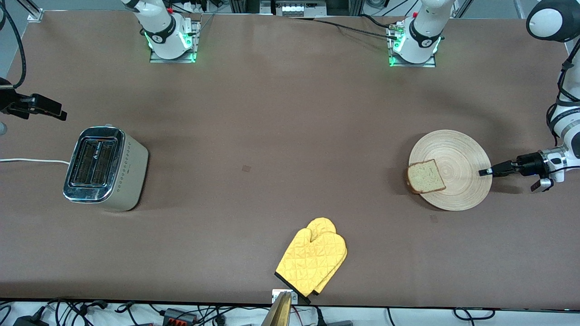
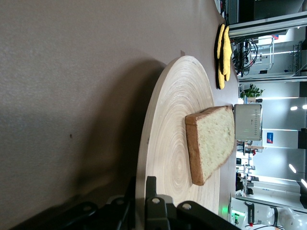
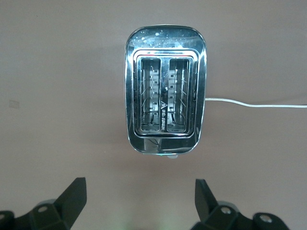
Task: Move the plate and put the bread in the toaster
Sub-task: 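Push the wooden plate with the left gripper toward the toaster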
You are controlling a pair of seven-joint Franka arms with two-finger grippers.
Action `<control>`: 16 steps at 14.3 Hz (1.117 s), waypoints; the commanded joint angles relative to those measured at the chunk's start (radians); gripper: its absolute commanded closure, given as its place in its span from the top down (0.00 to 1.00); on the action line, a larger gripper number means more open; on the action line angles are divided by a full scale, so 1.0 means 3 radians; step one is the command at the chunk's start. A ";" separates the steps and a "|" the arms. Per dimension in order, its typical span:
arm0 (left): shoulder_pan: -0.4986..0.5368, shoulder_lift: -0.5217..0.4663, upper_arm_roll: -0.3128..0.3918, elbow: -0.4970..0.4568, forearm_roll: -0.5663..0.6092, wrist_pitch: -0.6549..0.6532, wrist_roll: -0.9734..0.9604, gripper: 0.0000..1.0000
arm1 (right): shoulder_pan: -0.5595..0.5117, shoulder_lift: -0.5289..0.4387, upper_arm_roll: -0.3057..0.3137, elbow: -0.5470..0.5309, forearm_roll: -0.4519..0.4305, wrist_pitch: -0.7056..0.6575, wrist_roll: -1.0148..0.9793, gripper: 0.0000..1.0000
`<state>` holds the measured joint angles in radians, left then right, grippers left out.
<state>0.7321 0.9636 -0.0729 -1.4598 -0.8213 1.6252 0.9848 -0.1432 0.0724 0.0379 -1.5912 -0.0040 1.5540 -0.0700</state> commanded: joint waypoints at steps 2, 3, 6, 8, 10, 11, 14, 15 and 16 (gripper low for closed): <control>-0.0077 -0.0026 -0.0074 0.0075 0.0079 -0.0205 -0.0010 0.02 | -0.0024 0.0019 0.0012 0.0048 0.0003 -0.0015 0.0003 1.00; -0.0144 -0.0042 -0.0084 0.0075 0.0079 -0.0349 -0.0031 0.01 | -0.0024 0.0014 0.0012 0.0048 0.0003 -0.0010 0.0003 1.00; -0.0404 -0.0179 -0.0130 0.0075 0.0043 -0.0457 -0.0306 0.01 | -0.0024 0.0025 0.0012 0.0048 0.0003 -0.0010 0.0003 1.00; -0.0517 -0.0236 -0.0354 0.0075 0.0028 -0.0483 -0.0358 0.01 | -0.0024 0.0040 0.0012 0.0048 0.0003 -0.0015 0.0003 1.00; -0.0655 -0.0226 -0.0493 0.0070 -0.0003 -0.0442 -0.0414 0.01 | -0.0024 0.0040 0.0012 0.0048 0.0003 -0.0010 0.0003 1.00; -0.0772 -0.0226 -0.0498 0.0054 -0.0094 -0.0315 -0.0404 0.01 | -0.0024 0.0040 0.0012 0.0048 0.0003 -0.0015 0.0003 1.00; -0.1085 -0.0231 -0.0672 0.0013 -0.0182 0.0165 -0.0373 0.01 | -0.0024 0.0040 0.0012 0.0048 0.0003 -0.0015 0.0003 1.00; -0.1182 -0.0221 -0.0784 -0.0032 -0.0187 0.0379 -0.0368 0.01 | -0.0029 0.0040 0.0012 0.0048 0.0008 -0.0010 0.0008 1.00; -0.1248 -0.0231 -0.0886 -0.0083 -0.0192 0.0660 -0.0368 0.01 | -0.0024 0.0040 0.0012 0.0048 0.0003 -0.0010 0.0008 1.00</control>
<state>0.3869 0.9122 -0.2859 -1.4481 -0.8452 1.7263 0.8730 -0.1435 0.0814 0.0377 -1.5910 -0.0040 1.5541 -0.0700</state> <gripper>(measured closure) 0.916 0.000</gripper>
